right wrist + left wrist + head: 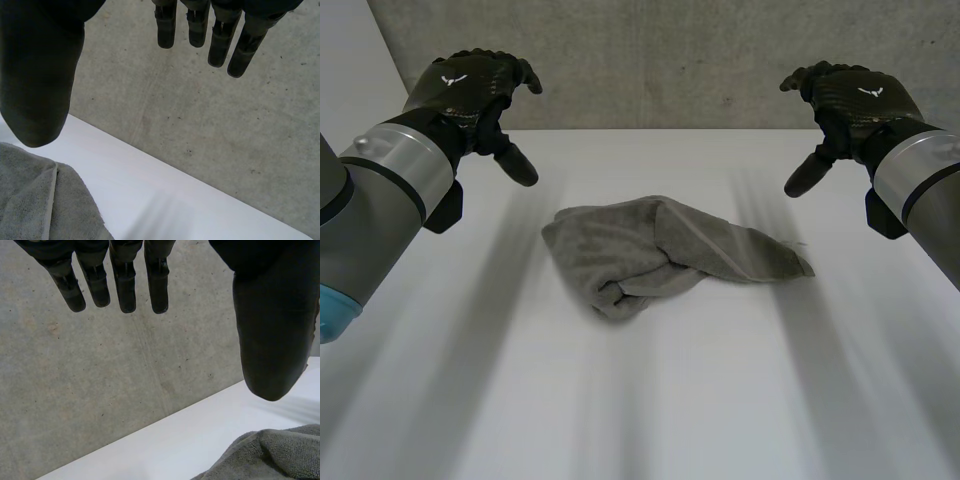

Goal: Fold the towel.

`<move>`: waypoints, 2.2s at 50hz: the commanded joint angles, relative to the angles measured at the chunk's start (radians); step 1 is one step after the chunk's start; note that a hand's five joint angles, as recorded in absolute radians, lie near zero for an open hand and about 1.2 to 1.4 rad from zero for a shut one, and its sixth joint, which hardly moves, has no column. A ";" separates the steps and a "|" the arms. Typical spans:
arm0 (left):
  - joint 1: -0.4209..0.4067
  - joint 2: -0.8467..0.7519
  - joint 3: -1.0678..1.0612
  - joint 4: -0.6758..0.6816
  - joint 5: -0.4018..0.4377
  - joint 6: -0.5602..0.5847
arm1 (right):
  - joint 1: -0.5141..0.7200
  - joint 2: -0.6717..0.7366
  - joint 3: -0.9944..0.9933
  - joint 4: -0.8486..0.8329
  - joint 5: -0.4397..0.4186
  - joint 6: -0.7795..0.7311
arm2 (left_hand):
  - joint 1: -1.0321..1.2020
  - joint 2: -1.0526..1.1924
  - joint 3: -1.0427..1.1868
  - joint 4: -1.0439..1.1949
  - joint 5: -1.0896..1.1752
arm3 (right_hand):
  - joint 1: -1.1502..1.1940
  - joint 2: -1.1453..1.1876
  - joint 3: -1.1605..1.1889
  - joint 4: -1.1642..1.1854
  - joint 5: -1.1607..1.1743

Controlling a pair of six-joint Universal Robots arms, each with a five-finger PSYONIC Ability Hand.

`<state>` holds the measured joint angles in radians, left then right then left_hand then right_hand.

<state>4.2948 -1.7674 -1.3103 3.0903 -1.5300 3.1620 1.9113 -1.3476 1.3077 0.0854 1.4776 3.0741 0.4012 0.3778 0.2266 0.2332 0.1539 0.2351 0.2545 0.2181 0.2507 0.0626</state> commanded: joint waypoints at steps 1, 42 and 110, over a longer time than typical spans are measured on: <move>0.000 -0.006 -0.015 0.013 -0.004 0.000 | -0.011 0.001 0.004 -0.006 0.004 0.000 | -0.088 -0.064 -0.052 -0.059 -0.015 | -0.061 -0.080 -0.044 -0.076 -0.063; 0.026 -0.144 -0.099 0.231 0.010 0.029 | 0.098 0.743 -0.502 0.002 -0.128 0.342 | -0.097 -0.073 -0.052 -0.059 -0.024 | -0.045 -0.064 -0.044 -0.076 -0.047; -0.063 -0.423 -0.196 0.413 0.194 0.277 | -0.118 0.154 0.438 -0.070 -0.418 -0.420 | 0.366 0.389 -0.052 -0.059 0.439 | 1.161 1.142 -0.044 -0.076 1.159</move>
<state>4.2388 -2.1647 -1.5106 3.4735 -1.3346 3.4395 1.7939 -1.1958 1.7402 0.0144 1.0598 2.6609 0.5796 0.5874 0.2266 0.2332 0.4084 1.3317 1.3138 0.2181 0.2507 1.1699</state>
